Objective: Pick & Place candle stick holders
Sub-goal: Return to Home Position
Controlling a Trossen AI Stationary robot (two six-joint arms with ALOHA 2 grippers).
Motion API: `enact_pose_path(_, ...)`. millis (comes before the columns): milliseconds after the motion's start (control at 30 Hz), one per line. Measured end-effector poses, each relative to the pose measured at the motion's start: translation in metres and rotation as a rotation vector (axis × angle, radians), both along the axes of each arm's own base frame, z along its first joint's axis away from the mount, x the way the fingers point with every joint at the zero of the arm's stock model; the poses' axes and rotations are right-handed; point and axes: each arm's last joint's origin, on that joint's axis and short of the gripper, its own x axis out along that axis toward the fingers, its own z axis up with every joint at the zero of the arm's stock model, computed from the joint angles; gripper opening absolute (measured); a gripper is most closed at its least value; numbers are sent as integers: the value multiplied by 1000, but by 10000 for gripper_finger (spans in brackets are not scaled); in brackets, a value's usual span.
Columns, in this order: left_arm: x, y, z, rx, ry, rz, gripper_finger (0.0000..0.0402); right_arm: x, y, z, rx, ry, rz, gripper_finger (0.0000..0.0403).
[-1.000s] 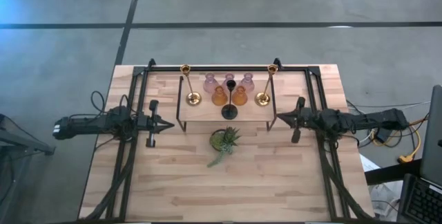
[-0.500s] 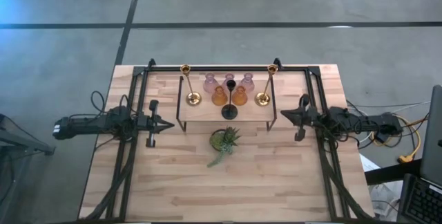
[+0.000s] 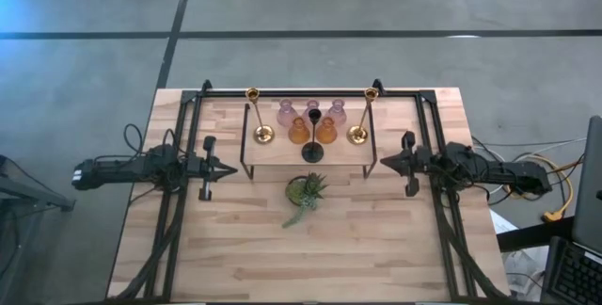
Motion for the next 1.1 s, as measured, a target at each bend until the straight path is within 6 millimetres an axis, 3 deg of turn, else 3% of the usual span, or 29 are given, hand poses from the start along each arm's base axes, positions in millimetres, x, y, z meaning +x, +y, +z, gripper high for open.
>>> enact_pose_path(1100, 0, 0, 0, 0, 2, 0, 12, 2, 0, -3, 0, 33, -2, 8)
